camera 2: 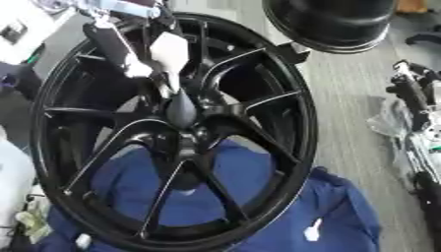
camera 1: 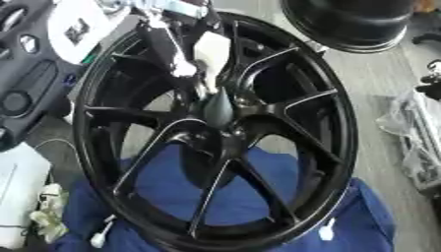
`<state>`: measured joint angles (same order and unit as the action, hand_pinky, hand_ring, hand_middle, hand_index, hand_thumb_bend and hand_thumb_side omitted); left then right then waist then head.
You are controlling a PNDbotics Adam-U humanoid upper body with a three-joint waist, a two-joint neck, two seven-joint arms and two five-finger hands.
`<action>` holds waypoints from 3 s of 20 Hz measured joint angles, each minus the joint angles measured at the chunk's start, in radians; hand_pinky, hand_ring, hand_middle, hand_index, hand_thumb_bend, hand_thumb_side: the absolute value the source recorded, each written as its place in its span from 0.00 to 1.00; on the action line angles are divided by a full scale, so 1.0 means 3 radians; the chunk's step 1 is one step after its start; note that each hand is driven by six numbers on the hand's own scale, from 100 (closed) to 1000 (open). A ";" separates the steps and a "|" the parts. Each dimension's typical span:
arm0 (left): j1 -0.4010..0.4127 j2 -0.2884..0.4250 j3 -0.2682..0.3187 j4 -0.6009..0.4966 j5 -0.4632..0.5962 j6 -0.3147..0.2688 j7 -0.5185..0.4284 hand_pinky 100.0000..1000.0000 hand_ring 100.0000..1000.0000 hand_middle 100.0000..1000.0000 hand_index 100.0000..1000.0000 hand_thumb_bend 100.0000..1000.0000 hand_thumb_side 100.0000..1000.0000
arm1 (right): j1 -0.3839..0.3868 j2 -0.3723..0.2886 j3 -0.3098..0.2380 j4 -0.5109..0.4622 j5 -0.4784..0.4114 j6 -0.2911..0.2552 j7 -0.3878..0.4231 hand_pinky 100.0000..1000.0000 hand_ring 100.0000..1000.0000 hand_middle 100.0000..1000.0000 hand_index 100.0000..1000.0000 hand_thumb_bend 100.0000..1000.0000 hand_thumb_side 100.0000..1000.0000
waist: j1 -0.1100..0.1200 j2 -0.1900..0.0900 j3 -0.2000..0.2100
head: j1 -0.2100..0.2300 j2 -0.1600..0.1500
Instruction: Pull the pin out of the wheel hub.
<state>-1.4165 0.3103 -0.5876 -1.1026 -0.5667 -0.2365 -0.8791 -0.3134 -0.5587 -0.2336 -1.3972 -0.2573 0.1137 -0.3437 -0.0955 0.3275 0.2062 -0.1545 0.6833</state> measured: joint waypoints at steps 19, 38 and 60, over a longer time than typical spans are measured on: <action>-0.0060 0.0148 0.0234 -0.0453 -0.0019 0.0541 -0.0098 0.66 0.45 0.28 0.16 0.00 0.17 | 0.0024 0.0000 0.0000 0.0001 -0.0002 0.0001 0.0001 0.79 0.55 0.50 0.78 0.00 0.51 | -0.0001 -0.0016 0.0029 | -0.0005 0.0008; 0.1927 0.2256 0.1735 -0.2472 0.1633 0.1496 0.0908 0.65 0.43 0.26 0.14 0.00 0.18 | 0.0151 -0.0032 -0.0146 0.0000 -0.0002 -0.0045 -0.0114 0.79 0.55 0.49 0.78 0.00 0.48 | -0.0009 -0.0161 0.0364 | -0.0332 0.0151; 0.3215 0.2179 0.2115 -0.2203 0.0701 0.1488 0.1261 0.95 0.85 0.77 0.86 0.00 0.86 | 0.0134 -0.0029 -0.0169 -0.0021 -0.0002 -0.0040 -0.0138 0.79 0.55 0.50 0.78 0.00 0.47 | -0.0088 -0.0161 0.0358 | -0.0240 0.0057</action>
<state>-0.4520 0.9641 0.0470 -1.7635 -0.3565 0.2100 -0.5007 -0.2731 -0.5676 -0.2842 -1.4034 -0.2578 0.1017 -0.3852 -0.1220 0.2791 0.3137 -0.2266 0.7003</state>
